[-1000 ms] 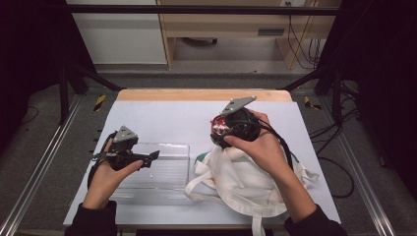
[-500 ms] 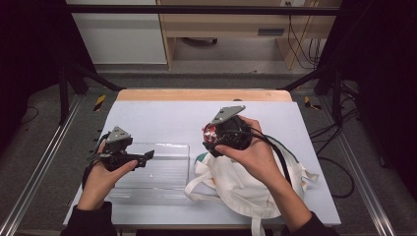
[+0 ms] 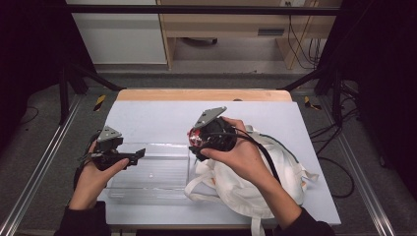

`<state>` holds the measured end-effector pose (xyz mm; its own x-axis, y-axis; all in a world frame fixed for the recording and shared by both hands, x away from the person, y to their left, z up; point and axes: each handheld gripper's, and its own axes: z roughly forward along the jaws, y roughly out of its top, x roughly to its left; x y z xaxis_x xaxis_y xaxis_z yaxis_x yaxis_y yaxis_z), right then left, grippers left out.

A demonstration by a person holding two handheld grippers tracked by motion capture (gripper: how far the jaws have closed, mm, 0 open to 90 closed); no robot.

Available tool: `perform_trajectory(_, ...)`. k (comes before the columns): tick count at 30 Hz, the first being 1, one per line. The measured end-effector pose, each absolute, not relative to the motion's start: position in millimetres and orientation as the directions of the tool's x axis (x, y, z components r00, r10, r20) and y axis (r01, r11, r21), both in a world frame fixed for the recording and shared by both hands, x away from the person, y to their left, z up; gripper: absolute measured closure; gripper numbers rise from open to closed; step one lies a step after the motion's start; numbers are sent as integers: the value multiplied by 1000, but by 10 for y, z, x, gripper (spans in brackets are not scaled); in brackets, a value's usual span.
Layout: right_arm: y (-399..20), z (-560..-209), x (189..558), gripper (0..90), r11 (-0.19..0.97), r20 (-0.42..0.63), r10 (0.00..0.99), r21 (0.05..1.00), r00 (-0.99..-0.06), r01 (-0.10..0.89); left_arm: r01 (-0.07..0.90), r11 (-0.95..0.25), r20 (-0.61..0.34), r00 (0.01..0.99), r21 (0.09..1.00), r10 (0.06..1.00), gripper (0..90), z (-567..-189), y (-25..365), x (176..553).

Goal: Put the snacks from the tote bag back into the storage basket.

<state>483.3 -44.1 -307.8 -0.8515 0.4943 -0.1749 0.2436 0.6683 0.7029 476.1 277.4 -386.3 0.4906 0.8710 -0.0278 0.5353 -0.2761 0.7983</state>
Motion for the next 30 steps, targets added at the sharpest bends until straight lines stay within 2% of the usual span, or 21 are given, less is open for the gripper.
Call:
perform_trajectory(20, -206, -3147, 4935, 238, 690, -164, 447, 688, -880, 223, 540, -269, -33, 485, 797, 874, 59, -3860, 2855, 4766)
perform_trajectory(30, -76, -3179, 4857, 238, 697, -174, 436, 686, -883, 209, 538, -282, -35, 503, 794, 864, 58, -3851, 2844, 4743)
